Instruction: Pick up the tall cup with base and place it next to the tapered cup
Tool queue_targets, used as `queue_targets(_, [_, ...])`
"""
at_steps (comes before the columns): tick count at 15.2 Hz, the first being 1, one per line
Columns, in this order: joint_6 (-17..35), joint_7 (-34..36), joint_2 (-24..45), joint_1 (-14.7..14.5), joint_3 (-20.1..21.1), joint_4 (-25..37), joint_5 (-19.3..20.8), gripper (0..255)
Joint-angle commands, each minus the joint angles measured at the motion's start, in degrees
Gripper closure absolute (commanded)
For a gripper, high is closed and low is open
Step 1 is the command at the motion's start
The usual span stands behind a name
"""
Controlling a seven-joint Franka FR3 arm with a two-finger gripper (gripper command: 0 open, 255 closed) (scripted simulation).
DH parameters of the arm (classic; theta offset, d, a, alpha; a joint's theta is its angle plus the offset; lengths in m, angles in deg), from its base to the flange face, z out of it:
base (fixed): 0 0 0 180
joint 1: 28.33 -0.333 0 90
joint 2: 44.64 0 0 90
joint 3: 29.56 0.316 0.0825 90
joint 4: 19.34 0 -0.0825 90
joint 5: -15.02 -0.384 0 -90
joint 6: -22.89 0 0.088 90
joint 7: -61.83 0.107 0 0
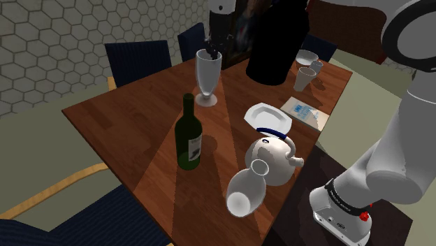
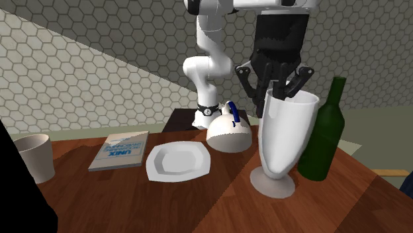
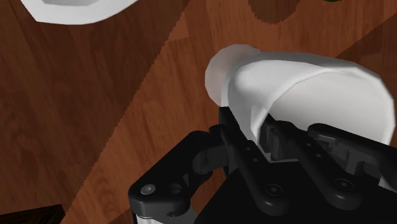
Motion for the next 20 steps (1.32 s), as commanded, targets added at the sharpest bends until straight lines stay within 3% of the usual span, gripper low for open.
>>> queue_targets(1, [-1.62, -0.01, -0.02, -0.03, 0.01, 1.65, -0.01, 255])
queue_targets(16, [-15.14, 0.22, 3.93, -0.86, 0.11, 19.10, 0.58, 255])
queue_targets(20, [-12.91, -4.29, -3.11, 2.87, -1.20, 9.88, -0.53, 255])
